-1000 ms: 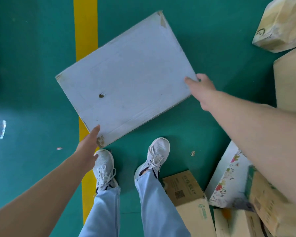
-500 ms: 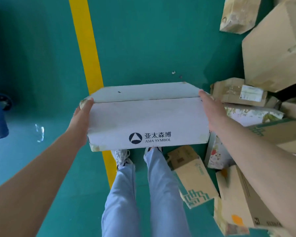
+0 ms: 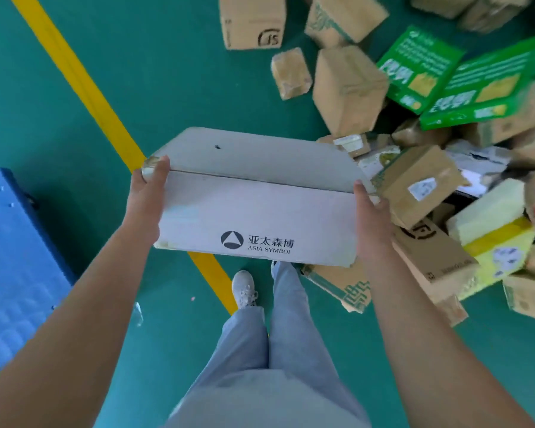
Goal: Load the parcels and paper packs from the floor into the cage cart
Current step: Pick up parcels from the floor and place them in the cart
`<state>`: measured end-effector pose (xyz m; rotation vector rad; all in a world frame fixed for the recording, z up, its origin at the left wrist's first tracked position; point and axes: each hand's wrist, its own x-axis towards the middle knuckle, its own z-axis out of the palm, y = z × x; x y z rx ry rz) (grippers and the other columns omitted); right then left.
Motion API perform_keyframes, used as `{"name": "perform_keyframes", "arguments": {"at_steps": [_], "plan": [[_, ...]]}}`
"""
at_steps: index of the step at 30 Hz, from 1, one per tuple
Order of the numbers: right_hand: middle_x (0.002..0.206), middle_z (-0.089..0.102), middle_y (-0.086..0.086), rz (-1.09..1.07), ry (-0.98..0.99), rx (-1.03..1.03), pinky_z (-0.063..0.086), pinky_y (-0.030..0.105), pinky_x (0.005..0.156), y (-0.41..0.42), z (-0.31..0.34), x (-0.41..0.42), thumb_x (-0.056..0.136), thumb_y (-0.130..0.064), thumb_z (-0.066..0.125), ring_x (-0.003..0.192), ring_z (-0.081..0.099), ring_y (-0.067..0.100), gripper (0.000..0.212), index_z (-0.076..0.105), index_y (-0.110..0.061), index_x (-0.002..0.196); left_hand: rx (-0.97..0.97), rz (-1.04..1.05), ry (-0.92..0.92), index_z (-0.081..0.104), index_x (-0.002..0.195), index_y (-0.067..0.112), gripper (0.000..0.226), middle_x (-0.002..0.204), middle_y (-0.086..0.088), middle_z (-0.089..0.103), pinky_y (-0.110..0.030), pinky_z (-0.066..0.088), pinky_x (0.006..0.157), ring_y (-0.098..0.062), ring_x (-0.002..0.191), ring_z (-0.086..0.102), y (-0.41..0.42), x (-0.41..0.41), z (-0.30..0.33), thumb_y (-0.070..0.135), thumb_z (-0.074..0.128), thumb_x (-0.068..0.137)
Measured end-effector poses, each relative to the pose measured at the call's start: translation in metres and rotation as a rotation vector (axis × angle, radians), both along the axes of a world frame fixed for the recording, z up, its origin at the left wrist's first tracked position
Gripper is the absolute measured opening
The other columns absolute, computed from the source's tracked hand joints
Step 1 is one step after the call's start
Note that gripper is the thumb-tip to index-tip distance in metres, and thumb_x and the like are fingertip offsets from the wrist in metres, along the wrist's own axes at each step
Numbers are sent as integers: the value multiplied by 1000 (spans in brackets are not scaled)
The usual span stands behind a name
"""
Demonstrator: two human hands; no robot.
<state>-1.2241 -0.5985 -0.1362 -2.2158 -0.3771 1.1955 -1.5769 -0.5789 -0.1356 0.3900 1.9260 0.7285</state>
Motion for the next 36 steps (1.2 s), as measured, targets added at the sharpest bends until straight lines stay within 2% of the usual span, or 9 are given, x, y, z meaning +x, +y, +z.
{"name": "perform_keyframes", "arguments": {"at_steps": [4, 8, 10, 12, 17, 20, 25, 31, 36], "plan": [[150, 46, 0, -228, 26, 112, 41, 31, 97, -64, 68, 28, 95, -52, 66, 122, 51, 19, 78, 32, -21, 158, 110, -145, 63, 53, 130, 36, 64, 124, 3, 61, -47, 49, 102, -25, 113, 62, 4, 45, 77, 75, 61, 81], [147, 47, -2, -473, 68, 134, 42, 45, 114, -134, 121, 66, 92, -52, 71, 134, 49, 27, 85, 31, -19, 159, 178, -308, 99, 50, 127, 28, 49, 118, 3, 57, -38, 42, 93, -24, 110, 56, -7, 115, 134, 63, 59, 94], [142, 54, 0, -559, 64, 153, 46, 46, 109, -174, 146, 91, 91, -53, 71, 123, 57, 27, 74, 41, -20, 151, 195, -406, 64, 48, 122, 30, 43, 112, 5, 56, -37, 40, 92, -23, 109, 55, -19, 157, 158, 61, 60, 95], [127, 58, -1, -623, 48, 176, 50, 43, 100, -208, 166, 117, 93, -50, 69, 106, 61, 21, 56, 49, -21, 136, 212, -484, 33, 48, 125, 29, 44, 116, 4, 53, -38, 37, 94, -23, 110, 51, -32, 196, 174, 60, 59, 95], [115, 60, -2, -776, -31, 203, 53, 44, 94, -298, 194, 182, 89, -51, 69, 106, 61, 26, 57, 52, -19, 134, 239, -628, -25, 42, 148, 26, 62, 129, 4, 46, -36, 33, 99, -20, 120, 44, -83, 294, 197, 56, 60, 97], [112, 61, -2, -853, -43, 217, 54, 44, 91, -369, 203, 231, 88, -51, 68, 96, 62, 20, 48, 54, -20, 122, 262, -704, -54, 31, 159, 27, 72, 141, 7, 42, -38, 31, 110, -16, 130, 41, -136, 365, 211, 53, 60, 98], [105, 61, -5, -961, -43, 242, 51, 43, 88, -489, 206, 312, 89, -51, 67, 93, 60, 18, 44, 53, -21, 118, 294, -790, -61, 36, 156, 22, 66, 126, 5, 40, -32, 32, 96, -17, 114, 40, -233, 479, 223, 47, 60, 100], [99, 55, -8, -1078, -73, 300, 43, 38, 81, -618, 225, 423, 90, -48, 65, 86, 54, 12, 47, 51, -19, 125, 316, -931, -122, 39, 154, 23, 89, 147, -1, 49, -42, 42, 108, -27, 129, 51, -328, 619, 231, 63, 68, 80], [105, 59, -4, -1143, -104, 336, 44, 37, 74, -682, 238, 502, 88, -51, 66, 90, 57, 18, 50, 53, -20, 125, 402, -981, -127, 41, 153, 22, 69, 147, -5, 49, -34, 36, 95, -23, 117, 48, -384, 719, 237, 52, 64, 95]]}}
